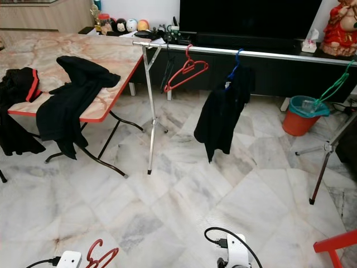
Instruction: Hang hanger
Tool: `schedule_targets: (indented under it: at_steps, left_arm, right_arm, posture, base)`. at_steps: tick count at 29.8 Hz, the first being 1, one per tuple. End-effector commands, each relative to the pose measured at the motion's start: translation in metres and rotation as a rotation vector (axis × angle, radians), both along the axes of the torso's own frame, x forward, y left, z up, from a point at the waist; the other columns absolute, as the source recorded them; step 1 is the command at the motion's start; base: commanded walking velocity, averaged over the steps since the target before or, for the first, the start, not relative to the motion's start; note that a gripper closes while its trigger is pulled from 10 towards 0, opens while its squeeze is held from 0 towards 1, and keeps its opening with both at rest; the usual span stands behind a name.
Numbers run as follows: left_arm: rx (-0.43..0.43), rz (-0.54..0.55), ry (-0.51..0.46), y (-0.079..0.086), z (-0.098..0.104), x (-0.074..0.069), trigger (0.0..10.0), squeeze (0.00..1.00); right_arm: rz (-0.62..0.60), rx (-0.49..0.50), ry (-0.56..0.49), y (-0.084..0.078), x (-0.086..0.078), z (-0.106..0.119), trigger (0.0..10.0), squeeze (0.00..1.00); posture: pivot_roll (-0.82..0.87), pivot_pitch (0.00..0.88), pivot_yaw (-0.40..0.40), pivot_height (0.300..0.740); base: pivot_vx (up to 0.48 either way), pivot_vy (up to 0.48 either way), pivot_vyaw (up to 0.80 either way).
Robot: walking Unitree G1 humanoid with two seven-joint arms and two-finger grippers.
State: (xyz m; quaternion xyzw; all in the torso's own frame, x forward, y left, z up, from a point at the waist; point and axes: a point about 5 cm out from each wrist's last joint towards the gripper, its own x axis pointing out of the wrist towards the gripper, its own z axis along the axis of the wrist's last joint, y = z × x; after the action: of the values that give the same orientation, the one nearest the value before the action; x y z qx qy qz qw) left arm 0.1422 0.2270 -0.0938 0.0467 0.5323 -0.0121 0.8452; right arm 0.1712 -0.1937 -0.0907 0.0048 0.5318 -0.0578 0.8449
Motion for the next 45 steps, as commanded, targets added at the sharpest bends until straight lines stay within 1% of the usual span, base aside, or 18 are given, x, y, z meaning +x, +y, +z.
schedule_targets:
  at_steps: [1,4,9,11,15,17,20,26,29,34,37,39,41,45]
  left_arm:
    - [0.006,0.007,-0.027,0.0,0.003,0.008,10.0,0.0]
    - [0.001,0.008,-0.027,-0.001,0.003,0.008,10.0,0.0]
    - [0.0,0.013,-0.021,-0.001,0.002,0.006,10.0,0.0]
    - [0.004,0.016,-0.013,0.0,0.001,0.003,10.0,0.0]
    - [0.004,0.02,-0.013,0.002,0.001,0.002,10.0,0.0]
    - [0.005,0.016,-0.013,0.002,0.001,0.002,10.0,0.0]
    - [0.007,0.01,-0.014,0.002,0.001,0.002,10.0,0.0]
    - [0.008,0.006,-0.026,0.0,0.002,0.007,10.0,0.0]
    - [0.006,0.001,-0.03,-0.001,0.003,0.009,10.0,0.0]
    - [0.007,-0.005,-0.034,-0.002,0.003,0.01,10.0,0.0]
    - [0.008,-0.004,-0.034,-0.002,0.003,0.01,10.0,0.0]
    - [0.009,-0.004,-0.034,-0.001,0.003,0.01,10.0,0.0]
    - [0.01,-0.002,-0.035,-0.001,0.003,0.009,10.0,0.0]
    - [0.009,-0.003,-0.036,-0.002,0.003,0.01,10.0,0.0]
  right_arm:
    - [0.004,-0.024,0.026,-0.002,-0.003,-0.001,10.0,0.0]
    - [0.025,-0.031,0.034,-0.001,-0.004,-0.002,10.0,0.0]
    - [0.03,-0.029,0.017,-0.004,-0.002,-0.001,10.0,0.0]
    - [0.035,-0.019,0.009,-0.004,-0.002,0.0,10.0,0.0]
    - [0.019,-0.014,0.004,-0.006,-0.001,0.001,10.0,0.0]
    - [0.023,-0.015,0.007,-0.004,-0.001,0.0,10.0,0.0]
    - [0.037,-0.008,0.004,-0.001,-0.001,0.0,10.0,0.0]
    - [0.055,0.003,-0.015,0.0,0.001,0.001,10.0,0.0]
    - [0.083,0.005,-0.024,0.001,0.003,0.001,10.0,0.0]
    - [0.121,-0.018,-0.015,-0.002,0.003,0.002,10.0,0.0]
    - [0.061,-0.026,-0.02,-0.01,0.003,0.003,10.0,0.0]
    - [0.062,-0.025,-0.024,-0.011,0.003,0.003,10.0,0.0]
    - [0.064,-0.026,-0.019,-0.002,0.003,0.002,10.0,0.0]
    - [0.069,-0.033,-0.017,-0.001,0.003,0.001,10.0,0.0]
  posture:
    - [0.03,0.0,-0.025,0.74]
    - [0.03,0.0,-0.025,0.74]
    - [0.03,0.0,-0.021,0.74]
    - [0.04,0.0,-0.021,0.74]
    - [0.04,0.0,-0.02,0.74]
    - [0.04,0.0,-0.017,0.74]
    - [0.04,0.0,-0.014,0.74]
    - [0.04,0.0,-0.014,0.74]
    - [0.04,0.0,-0.014,0.74]
    - [0.04,0.0,-0.019,0.74]
    - [0.04,0.0,-0.019,0.74]
    - [0.04,0.0,-0.02,0.74]
    - [0.04,0.0,-0.022,0.74]
    - [0.04,0.0,-0.022,0.74]
  base:
    - [0.371,0.0,-0.77]
    - [0.369,0.0,-0.77]
    - [0.373,0.0,0.0]
    - [0.375,0.0,0.0]
    - [0.379,0.0,0.0]
    - [0.379,0.0,0.0]
    - [0.38,0.0,0.0]
    - [0.38,0.0,0.0]
    - [0.381,0.0,0.0]
    - [0.38,0.0,0.0]
    - [0.381,0.0,0.0]
    - [0.382,0.0,0.0]
    - [0.379,0.0,0.0]
    - [0.381,0.0,0.0]
